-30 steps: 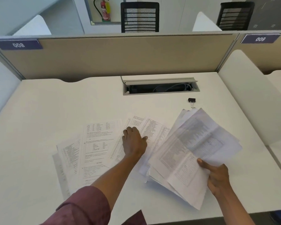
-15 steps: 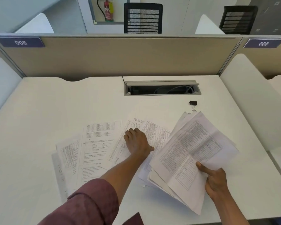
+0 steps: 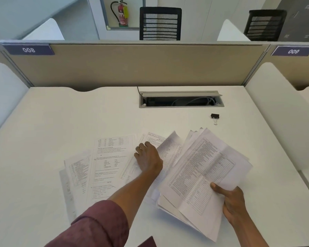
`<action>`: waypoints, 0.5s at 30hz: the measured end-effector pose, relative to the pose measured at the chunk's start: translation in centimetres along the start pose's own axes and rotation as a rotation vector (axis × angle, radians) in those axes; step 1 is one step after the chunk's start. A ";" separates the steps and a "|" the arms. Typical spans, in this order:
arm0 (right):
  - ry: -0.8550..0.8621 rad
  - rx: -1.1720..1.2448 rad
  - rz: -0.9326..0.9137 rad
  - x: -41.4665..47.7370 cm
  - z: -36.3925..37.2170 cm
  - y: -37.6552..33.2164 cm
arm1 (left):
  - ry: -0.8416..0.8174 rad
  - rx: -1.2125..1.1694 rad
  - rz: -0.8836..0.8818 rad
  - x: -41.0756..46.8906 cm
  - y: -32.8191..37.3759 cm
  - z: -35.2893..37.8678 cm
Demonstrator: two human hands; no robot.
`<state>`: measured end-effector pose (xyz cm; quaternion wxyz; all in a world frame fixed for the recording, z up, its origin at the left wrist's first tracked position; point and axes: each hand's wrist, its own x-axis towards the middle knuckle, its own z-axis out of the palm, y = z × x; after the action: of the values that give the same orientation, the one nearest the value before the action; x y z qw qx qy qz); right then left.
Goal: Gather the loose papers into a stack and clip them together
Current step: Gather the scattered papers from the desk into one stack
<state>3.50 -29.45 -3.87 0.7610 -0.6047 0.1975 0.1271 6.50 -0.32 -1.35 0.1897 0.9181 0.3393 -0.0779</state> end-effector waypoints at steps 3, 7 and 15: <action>0.009 -0.023 0.011 -0.2 0.4 0.1 | -0.041 -0.063 0.020 -0.1 -0.1 -0.1; 0.030 -0.050 0.019 -0.3 0.6 0.3 | -0.039 -0.002 0.045 0.0 -0.7 -0.7; 0.030 -0.044 0.032 -0.5 0.8 0.4 | -0.042 0.047 -0.122 2.1 -2.4 -1.0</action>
<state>2.97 -28.56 -3.81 0.7423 -0.6201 0.2156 0.1343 6.57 2.98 -1.68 0.1701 0.8981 0.3886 -0.1164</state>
